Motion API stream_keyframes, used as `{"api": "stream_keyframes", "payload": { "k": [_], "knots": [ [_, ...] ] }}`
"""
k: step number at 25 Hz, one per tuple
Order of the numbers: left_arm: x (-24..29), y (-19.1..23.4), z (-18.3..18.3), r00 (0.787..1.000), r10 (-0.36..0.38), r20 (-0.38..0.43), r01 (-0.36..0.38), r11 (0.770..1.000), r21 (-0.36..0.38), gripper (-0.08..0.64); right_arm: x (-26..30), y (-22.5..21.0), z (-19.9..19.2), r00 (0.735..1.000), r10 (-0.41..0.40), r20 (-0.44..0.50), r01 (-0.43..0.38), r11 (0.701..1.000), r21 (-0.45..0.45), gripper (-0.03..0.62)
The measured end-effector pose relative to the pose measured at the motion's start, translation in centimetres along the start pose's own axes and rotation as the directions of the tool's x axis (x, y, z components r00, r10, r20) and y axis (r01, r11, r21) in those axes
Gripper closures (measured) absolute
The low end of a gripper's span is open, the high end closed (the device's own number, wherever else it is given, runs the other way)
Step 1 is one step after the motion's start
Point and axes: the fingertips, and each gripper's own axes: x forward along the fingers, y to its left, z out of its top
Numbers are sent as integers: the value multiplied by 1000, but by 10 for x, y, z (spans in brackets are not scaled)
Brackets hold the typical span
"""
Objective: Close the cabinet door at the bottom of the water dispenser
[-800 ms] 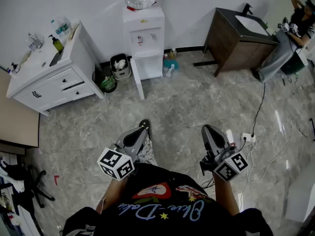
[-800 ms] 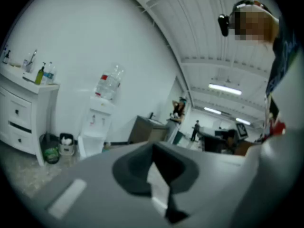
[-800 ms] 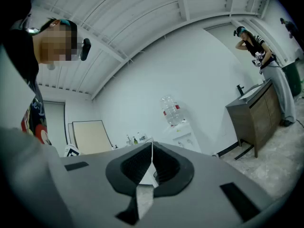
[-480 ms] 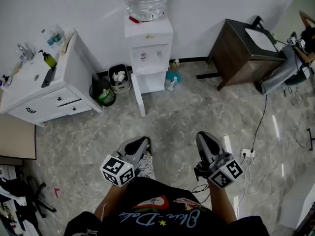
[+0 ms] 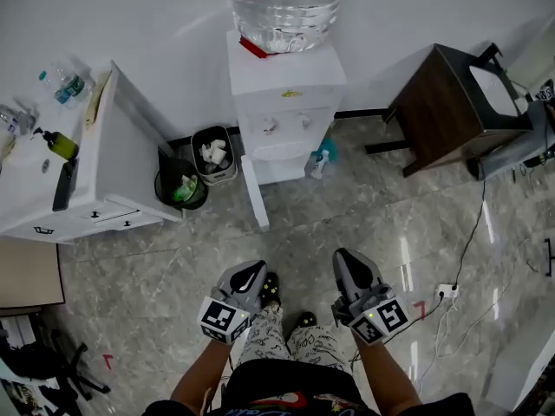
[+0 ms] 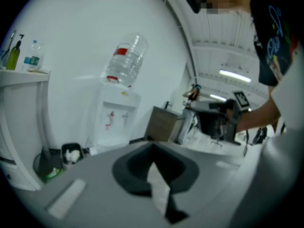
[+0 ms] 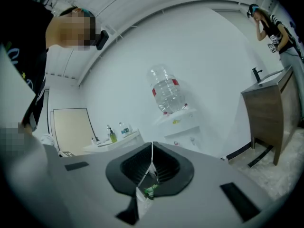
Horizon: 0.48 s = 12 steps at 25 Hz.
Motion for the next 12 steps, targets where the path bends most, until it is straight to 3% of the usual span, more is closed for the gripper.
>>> {"api": "stream_keyframes", "payload": {
  "k": [4,8,12],
  "knots": [
    [47,31,-42,1000,-11,11,11,1000,15,561,49,-21,-74,991,77,-107,-85,994,-66,575],
    [89,65,-112,997,36,-63,-33,998,59,561,77,-47,-149,980,106,-168,-118,991,-63,575],
    [128,118,-182,984,101,-148,-102,995,2,561,100,-88,-205,970,86,-229,-90,996,-8,575]
  ]
}}
